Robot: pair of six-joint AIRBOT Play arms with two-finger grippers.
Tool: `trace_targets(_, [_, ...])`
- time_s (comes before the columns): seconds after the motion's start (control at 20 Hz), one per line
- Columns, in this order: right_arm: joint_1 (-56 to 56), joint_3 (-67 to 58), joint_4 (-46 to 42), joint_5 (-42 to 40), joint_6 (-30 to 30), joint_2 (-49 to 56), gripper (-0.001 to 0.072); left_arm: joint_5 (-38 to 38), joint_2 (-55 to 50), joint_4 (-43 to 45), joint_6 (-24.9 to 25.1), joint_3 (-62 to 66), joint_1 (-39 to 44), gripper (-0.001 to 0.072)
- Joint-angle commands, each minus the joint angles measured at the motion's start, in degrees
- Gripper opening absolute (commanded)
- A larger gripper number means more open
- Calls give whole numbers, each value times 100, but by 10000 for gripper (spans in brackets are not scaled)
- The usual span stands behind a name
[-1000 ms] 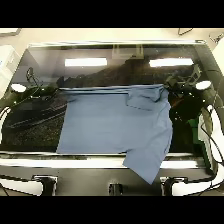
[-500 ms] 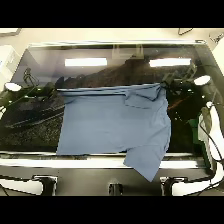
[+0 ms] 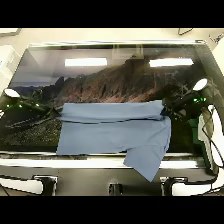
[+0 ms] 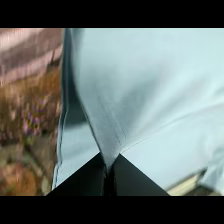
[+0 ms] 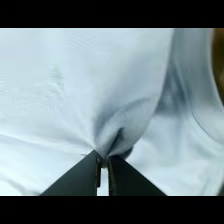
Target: Fold the clothes and pants, and hang the long-sleeved shirts on hangers.
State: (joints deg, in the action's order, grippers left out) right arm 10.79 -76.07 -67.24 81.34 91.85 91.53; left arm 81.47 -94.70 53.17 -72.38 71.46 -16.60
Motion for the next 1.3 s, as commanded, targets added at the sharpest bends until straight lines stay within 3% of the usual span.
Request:
trace_targets(0.0, [-74, 319, -396, -50, 269, -15, 42, 225, -81, 221, 46, -299, -11, 21])
trace_targets(0.3, [-74, 319, -328, -490, 501, 9, 43, 37, -179, 212, 39, -306, -9, 22])
trace_targets(0.35, [-74, 317, -319, -492, 501, 7, 54, 42, -177, 184, 39, -304, -11, 66])
trace_targets(0.4, [-68, 306, -295, -496, 501, -2, 148, 111, -166, 138, 42, -286, -22, 225])
trace_targets(0.45, [-22, 203, -299, -326, 485, -17, 328, 219, -153, 138, 42, -227, -59, 415])
trace_targets(0.5, [57, 31, -284, -81, 437, -33, 452, 402, -125, 140, 39, -125, -138, 468])
trace_targets(0.65, [647, -321, -273, 1084, 170, -238, 494, 752, 210, 367, -28, 4, -568, 468])
trace_targets(0.75, [1014, -66, -640, 1596, 129, -507, 495, 767, 595, 1056, -219, -328, -789, 467])
trace_targets(0.95, [1080, 1368, -1152, 1106, -22, -1307, 497, 315, 1414, 1386, -74, -2452, -909, 457])
trace_targets(1.05, [1080, 1840, -1113, 1003, -79, -1502, 497, 7, 1803, 1117, 361, -3445, -909, 435])
trace_targets(1.25, [1080, 1991, -1080, 1049, -125, -1554, 497, -57, 2059, 1073, 557, -4063, -914, 415])
